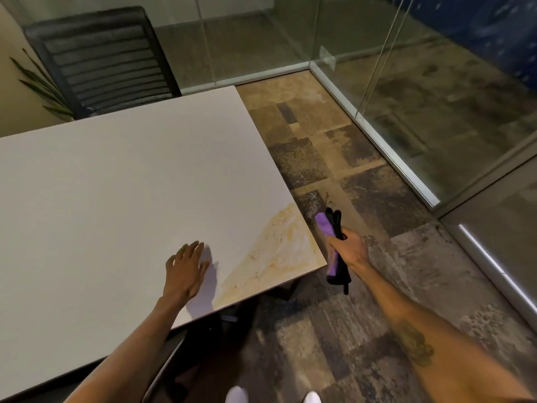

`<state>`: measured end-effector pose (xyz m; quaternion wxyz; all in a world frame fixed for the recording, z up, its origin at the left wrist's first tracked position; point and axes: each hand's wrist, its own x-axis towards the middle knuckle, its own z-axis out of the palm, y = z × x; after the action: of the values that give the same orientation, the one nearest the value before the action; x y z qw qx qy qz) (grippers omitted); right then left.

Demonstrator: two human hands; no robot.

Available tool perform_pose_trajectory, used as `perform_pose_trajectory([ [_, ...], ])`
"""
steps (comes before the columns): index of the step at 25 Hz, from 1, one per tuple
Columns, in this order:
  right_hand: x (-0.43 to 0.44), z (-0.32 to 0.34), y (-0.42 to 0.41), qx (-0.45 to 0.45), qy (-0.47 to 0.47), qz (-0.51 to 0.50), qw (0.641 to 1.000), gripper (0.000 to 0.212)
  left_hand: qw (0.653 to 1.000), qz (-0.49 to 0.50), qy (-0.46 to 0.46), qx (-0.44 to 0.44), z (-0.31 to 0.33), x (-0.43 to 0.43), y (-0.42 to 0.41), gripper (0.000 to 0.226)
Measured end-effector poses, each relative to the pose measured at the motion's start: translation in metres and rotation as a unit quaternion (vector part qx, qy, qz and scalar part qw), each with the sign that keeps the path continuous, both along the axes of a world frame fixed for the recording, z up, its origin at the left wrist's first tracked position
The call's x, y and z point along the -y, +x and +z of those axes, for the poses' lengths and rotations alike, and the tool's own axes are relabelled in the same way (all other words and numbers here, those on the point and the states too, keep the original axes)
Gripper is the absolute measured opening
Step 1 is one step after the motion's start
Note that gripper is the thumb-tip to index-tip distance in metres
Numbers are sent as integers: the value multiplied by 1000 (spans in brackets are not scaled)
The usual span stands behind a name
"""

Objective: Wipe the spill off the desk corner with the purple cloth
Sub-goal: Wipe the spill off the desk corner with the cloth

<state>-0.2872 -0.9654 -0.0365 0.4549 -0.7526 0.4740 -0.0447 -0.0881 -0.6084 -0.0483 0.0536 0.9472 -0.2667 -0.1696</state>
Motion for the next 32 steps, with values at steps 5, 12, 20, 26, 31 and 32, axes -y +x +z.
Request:
perform_pose_trajectory([
  [5,11,-33,6,1,58,25,998,37,999,5,-32,17,-29,-13,9,50],
  [12,15,-57,9,128,280,40,951,31,992,47,-74,91,-53,-10,10,52],
  [20,26,-93,10,111,344,89,928,64,984,66,-83,143,-69,-3,6,48],
  [26,42,-81,34,101,312,41,944,58,987,36,-110,116,-68,-3,8,67],
  [31,77,-61,107,83,236,75,965,45,989,45,-107,89,-79,-10,14,59],
  [32,82,-61,119,68,231,89,967,43,990,51,-103,83,-80,-11,15,59],
])
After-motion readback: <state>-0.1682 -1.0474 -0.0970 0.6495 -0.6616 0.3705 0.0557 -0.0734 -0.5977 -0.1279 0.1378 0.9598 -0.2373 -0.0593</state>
